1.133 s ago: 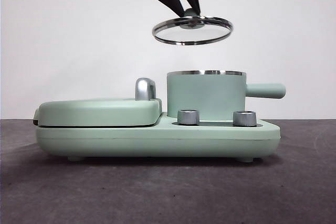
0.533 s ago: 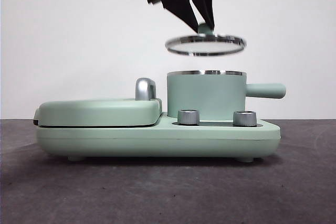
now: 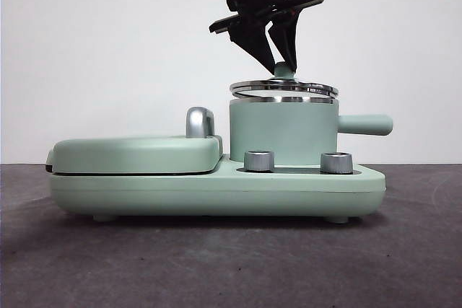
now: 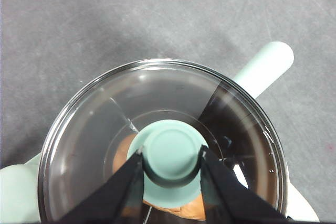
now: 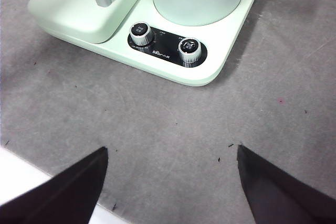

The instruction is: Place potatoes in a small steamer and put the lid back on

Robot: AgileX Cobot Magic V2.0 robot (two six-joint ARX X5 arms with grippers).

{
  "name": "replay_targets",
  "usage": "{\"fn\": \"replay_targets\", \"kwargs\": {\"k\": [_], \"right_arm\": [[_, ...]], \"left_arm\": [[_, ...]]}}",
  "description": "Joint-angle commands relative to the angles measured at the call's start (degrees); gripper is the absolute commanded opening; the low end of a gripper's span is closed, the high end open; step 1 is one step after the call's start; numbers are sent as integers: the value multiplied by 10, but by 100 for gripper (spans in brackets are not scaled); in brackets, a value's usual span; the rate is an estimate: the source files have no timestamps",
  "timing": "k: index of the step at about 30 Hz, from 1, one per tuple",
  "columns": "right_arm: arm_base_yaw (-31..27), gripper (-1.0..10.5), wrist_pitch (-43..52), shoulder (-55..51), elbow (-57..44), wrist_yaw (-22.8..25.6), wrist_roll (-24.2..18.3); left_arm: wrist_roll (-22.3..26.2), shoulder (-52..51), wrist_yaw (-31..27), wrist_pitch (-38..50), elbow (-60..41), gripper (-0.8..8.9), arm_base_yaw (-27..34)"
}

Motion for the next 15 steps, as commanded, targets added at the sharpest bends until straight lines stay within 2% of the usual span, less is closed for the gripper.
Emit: {"fn": "replay_targets", "kwargs": {"k": [1,15], "right_arm": [[5,392,5,3,5,3,-7],[5,392,6,3,5,2,-5]], "left_arm": [[4,17,0,15,17,6,-5],[2,21,1,10,17,6,-5]]}}
